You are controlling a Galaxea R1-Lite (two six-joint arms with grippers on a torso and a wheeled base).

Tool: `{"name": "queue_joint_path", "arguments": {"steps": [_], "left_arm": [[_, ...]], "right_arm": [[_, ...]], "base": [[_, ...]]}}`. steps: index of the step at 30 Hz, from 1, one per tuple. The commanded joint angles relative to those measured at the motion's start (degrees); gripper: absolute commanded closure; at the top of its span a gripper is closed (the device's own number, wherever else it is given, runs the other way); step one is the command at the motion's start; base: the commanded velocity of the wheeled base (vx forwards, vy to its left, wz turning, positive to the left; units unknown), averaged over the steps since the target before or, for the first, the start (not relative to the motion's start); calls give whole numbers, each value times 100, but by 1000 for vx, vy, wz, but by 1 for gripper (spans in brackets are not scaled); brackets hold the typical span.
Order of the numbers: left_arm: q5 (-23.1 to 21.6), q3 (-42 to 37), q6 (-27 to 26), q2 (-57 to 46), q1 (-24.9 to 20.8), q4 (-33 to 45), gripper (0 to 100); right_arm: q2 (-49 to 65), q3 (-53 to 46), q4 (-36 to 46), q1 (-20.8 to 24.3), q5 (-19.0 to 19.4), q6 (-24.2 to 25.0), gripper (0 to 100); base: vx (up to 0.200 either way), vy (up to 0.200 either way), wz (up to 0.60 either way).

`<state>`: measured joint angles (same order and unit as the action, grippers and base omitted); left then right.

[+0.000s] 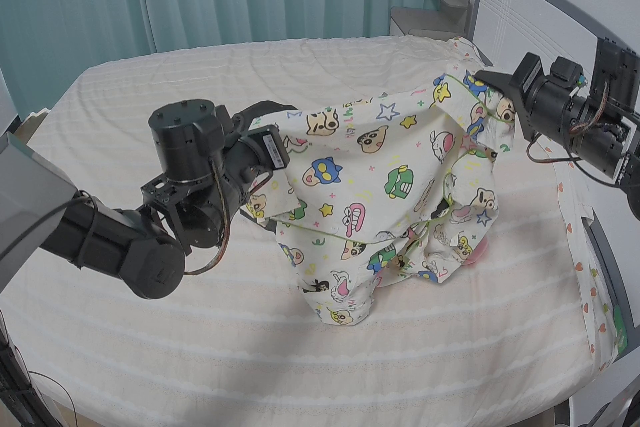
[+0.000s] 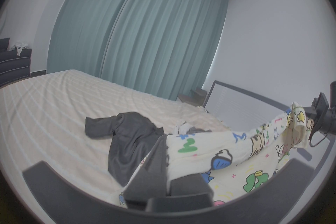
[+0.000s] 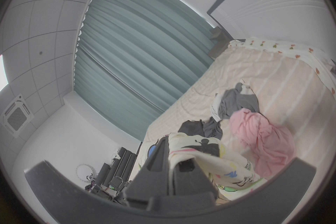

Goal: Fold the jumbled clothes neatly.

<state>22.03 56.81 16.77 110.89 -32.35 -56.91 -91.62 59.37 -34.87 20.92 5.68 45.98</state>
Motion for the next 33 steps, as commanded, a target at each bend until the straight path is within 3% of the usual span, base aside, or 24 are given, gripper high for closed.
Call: {"name": "queue_joint_path", "arguments": {"steps": [1, 9, 13, 29, 33], "left_arm": [[12, 621, -8, -23, -69, 171, 100], [38, 1640, -8, -348, -394, 821, 100], [434, 1720, -25, -568, -474, 1032, 100], [645, 568, -25, -999, -623, 1006, 100], [645, 445, -25, -999, -623, 997, 100]], "right_arm": [[136, 497, 76, -53, 38, -54, 100], [259, 1182, 498, -70, 30, -63, 100], [488, 1086, 692, -62, 47, -63, 100], [778, 312, 762, -273, 249, -63, 100], [795, 233, 762, -273, 267, -63, 100]], "base": [[0, 0, 0], [0, 0, 0], [0, 0, 0], [0, 0, 0], [-200, 0, 0]]}}
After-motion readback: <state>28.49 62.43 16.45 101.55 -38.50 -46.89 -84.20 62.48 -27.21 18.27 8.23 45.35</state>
